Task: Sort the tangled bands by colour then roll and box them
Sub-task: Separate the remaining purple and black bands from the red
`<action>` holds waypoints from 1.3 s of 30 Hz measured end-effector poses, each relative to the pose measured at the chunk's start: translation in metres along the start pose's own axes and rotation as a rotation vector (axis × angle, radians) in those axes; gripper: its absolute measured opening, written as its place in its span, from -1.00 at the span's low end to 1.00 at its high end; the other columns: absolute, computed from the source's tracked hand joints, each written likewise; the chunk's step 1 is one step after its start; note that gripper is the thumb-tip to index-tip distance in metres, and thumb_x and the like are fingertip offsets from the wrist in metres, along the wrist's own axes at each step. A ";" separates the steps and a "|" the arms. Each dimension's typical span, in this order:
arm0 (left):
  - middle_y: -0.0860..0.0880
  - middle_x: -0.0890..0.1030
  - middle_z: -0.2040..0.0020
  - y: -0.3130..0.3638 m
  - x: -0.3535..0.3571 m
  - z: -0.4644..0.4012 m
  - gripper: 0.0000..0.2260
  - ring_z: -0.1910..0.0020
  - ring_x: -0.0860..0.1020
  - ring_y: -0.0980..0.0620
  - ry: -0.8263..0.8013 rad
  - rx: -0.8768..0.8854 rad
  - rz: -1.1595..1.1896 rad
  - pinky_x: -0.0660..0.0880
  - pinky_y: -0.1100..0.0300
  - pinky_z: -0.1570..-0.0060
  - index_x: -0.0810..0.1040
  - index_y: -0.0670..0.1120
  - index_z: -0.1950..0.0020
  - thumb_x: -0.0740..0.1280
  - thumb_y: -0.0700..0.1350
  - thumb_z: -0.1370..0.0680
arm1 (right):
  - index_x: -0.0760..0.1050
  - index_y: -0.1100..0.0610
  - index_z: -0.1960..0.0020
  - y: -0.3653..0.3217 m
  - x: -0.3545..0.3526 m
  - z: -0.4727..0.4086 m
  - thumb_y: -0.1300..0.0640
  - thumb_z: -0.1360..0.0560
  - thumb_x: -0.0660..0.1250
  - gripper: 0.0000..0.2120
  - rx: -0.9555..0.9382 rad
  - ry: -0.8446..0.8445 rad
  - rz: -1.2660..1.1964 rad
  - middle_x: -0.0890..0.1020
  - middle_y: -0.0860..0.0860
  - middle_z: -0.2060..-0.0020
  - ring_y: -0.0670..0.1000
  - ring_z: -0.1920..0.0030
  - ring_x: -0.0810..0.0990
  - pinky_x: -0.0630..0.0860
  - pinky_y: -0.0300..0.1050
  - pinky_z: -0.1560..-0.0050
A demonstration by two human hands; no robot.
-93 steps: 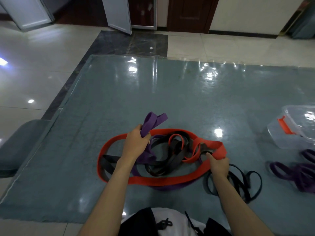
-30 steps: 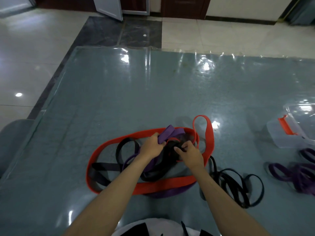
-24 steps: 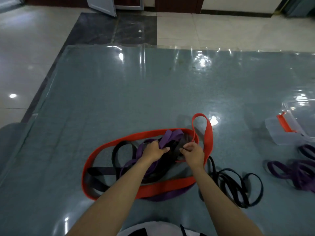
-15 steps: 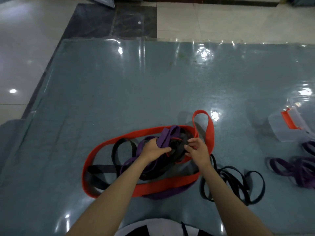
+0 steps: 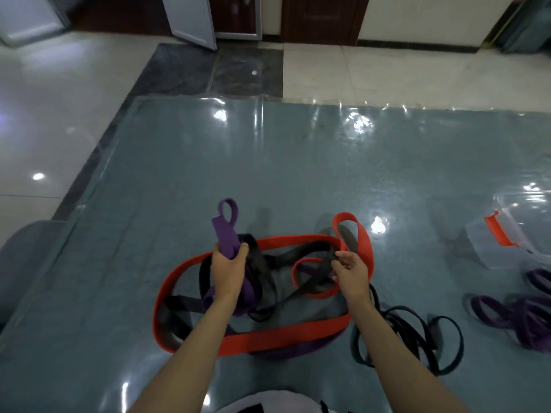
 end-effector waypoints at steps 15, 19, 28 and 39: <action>-0.04 0.67 -0.11 0.008 0.052 0.062 -0.50 -0.08 0.65 -0.05 -0.495 0.059 -0.203 0.58 -0.01 -0.18 0.49 -0.10 -0.21 0.67 -0.08 -0.41 | 0.41 0.14 -0.38 -0.058 0.072 0.070 0.37 -0.68 0.21 -0.68 0.019 -0.591 -0.018 0.62 -0.03 -0.21 -0.02 -0.13 0.61 0.56 -0.13 -0.01; -0.09 0.68 -0.09 0.004 0.052 0.066 -0.57 -0.02 0.64 -0.08 -0.453 0.089 -0.275 0.54 0.03 -0.03 0.50 -0.10 -0.15 0.63 -0.14 -0.40 | 0.48 0.09 -0.31 -0.038 0.058 0.080 0.35 -0.69 0.23 -0.72 0.002 -0.609 0.053 0.64 -0.07 -0.24 -0.05 -0.24 0.60 0.56 -0.17 -0.08; 0.04 0.67 0.03 -0.005 0.021 0.054 -0.67 0.06 0.67 -0.07 -0.309 0.175 -0.341 0.61 0.01 0.07 0.48 0.01 -0.16 0.53 -0.09 -0.49 | 0.60 -0.03 -0.28 0.013 -0.009 0.062 0.01 -0.56 0.37 -0.70 -0.446 -0.347 1.381 0.66 -0.03 -0.20 0.10 -0.31 0.58 0.49 0.04 -0.27; 0.14 0.62 0.10 0.004 0.023 0.047 -0.69 0.17 0.62 0.10 -0.345 0.251 -0.500 0.49 0.17 0.30 0.44 0.09 -0.12 0.51 -0.07 -0.51 | 0.27 -0.03 0.02 -0.038 -0.079 0.017 0.06 -0.58 0.40 -0.73 -0.315 0.264 0.705 0.60 0.03 0.21 0.09 0.30 0.56 0.44 -0.03 0.26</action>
Point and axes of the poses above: each hand's wrist, its own z-axis away from the middle knuckle, its own x-axis out of the palm, y = z × x, the point moved 7 cm from there along -z, towards the middle knuckle
